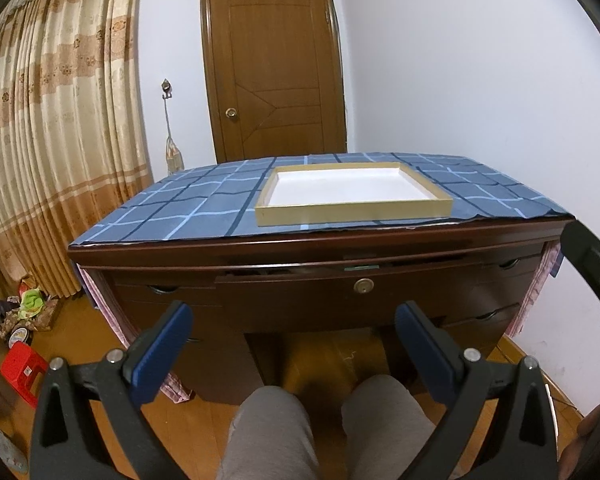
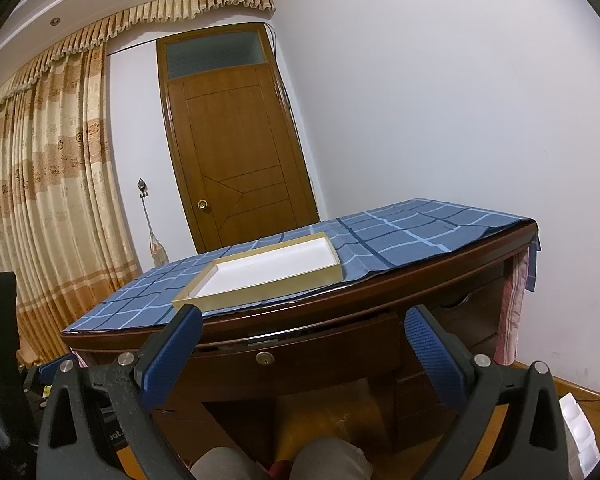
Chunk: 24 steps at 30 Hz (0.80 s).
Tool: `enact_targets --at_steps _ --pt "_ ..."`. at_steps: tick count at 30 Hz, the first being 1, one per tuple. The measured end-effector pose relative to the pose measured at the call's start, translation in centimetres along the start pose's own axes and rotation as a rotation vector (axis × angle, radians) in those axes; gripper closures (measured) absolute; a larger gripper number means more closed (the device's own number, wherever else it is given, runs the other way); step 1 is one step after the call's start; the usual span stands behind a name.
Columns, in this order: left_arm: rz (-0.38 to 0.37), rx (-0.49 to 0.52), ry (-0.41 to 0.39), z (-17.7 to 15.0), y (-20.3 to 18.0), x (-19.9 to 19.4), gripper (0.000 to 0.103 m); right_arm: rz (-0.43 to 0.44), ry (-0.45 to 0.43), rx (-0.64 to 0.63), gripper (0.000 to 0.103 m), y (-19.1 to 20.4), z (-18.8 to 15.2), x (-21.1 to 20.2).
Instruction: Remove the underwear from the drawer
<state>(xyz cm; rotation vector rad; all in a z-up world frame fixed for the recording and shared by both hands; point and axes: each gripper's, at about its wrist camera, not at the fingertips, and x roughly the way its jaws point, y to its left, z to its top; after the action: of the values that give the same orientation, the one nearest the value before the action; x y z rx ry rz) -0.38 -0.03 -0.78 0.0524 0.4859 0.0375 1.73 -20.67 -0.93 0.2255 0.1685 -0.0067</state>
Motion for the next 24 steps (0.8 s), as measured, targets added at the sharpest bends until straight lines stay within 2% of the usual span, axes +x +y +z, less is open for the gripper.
enact_targets --at_steps 24 --pt "-0.002 -0.002 0.004 -0.14 0.12 -0.04 0.000 -0.003 0.004 0.006 0.000 -0.16 -0.17 0.00"
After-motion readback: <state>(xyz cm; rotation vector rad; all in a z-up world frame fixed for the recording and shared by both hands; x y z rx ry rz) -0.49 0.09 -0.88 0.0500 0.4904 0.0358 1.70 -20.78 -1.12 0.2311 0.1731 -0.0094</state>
